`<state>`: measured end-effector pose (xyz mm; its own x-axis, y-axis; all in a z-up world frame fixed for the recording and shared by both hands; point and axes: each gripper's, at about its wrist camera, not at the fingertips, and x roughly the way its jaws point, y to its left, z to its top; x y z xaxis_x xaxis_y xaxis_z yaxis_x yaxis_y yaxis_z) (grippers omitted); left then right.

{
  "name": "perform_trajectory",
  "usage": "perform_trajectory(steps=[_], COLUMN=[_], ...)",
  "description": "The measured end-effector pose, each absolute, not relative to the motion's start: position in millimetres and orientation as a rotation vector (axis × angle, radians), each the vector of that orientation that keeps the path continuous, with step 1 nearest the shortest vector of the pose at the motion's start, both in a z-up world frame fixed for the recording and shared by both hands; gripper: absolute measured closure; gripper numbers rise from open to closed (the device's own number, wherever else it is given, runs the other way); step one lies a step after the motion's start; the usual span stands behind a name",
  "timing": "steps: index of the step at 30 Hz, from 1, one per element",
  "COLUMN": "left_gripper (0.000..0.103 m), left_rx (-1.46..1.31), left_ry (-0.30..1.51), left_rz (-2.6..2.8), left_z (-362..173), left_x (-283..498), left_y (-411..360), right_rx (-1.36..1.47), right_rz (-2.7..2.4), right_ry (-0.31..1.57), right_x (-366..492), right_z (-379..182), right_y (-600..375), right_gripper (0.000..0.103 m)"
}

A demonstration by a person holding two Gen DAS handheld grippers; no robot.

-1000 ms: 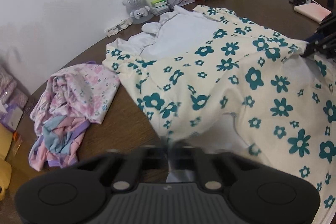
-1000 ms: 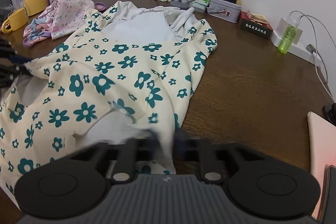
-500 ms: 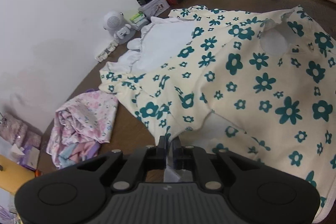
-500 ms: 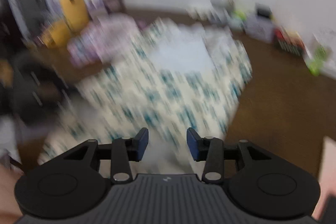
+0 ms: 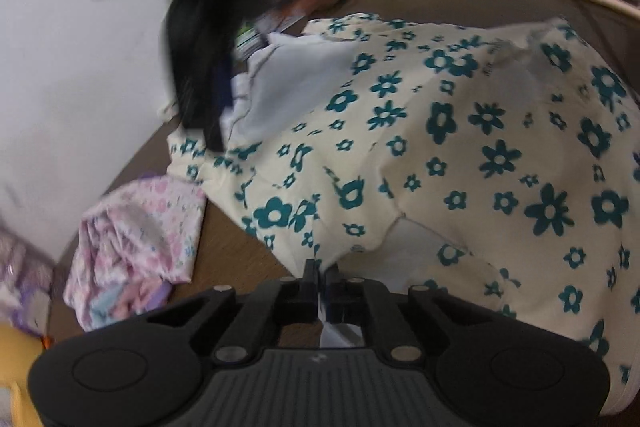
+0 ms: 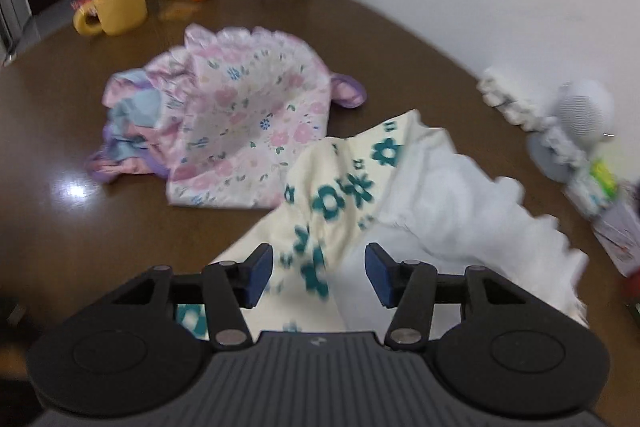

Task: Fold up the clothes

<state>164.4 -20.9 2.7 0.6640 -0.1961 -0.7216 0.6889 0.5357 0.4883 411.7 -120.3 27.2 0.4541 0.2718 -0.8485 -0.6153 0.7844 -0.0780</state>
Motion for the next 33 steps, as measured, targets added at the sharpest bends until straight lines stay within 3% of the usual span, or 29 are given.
perform_trajectory(steps=[2, 3, 4, 5, 13, 14, 17, 21, 26, 33], left_gripper=[0.102, 0.102, 0.102, 0.102, 0.102, 0.099, 0.091, 0.073, 0.073, 0.073], left_rx=[0.916, 0.952, 0.989, 1.031, 1.229, 1.220, 1.156, 0.993, 0.743, 0.603], left_ry=[0.639, 0.632, 0.625, 0.617, 0.618, 0.631, 0.652, 0.682, 0.709, 0.726], left_rz=[-0.594, -0.602, -0.609, -0.613, -0.667, -0.667, -0.663, -0.631, -0.582, -0.608], left_z=[3.2, 3.5, 3.9, 3.9, -7.8, -9.2, -9.6, 4.8, 28.6, 39.5], left_x=[161.7, 161.0, 160.4, 159.5, 150.2, 149.9, 148.1, 153.5, 165.8, 183.7], left_y=[-22.4, -22.6, -22.9, -23.5, -31.9, -32.3, -29.4, -13.3, 5.2, -14.2], right_rx=[-0.415, -0.416, -0.406, -0.386, -0.350, -0.346, -0.300, -0.200, -0.161, -0.066], right_rz=[0.568, 0.571, 0.576, 0.581, 0.591, 0.603, 0.634, 0.617, 0.377, 0.205], right_ry=[1.000, 1.024, 1.051, 1.080, 0.996, 1.001, 0.992, 0.924, 0.931, 1.029], right_x=[429.6, 437.2, 443.5, 449.0, 448.0, 444.2, 429.7, 390.0, 350.0, 341.7], right_z=[11.1, 4.7, 0.4, -1.9, 16.8, 16.7, 24.6, 57.4, 60.0, 10.0], right_y=[-109.1, -104.6, -101.5, -98.8, -84.0, -87.0, -105.3, -172.0, -276.2, -346.8], right_gripper=[0.056, 0.077, 0.091, 0.094, 0.093, 0.089, 0.061, 0.057, 0.054, 0.060])
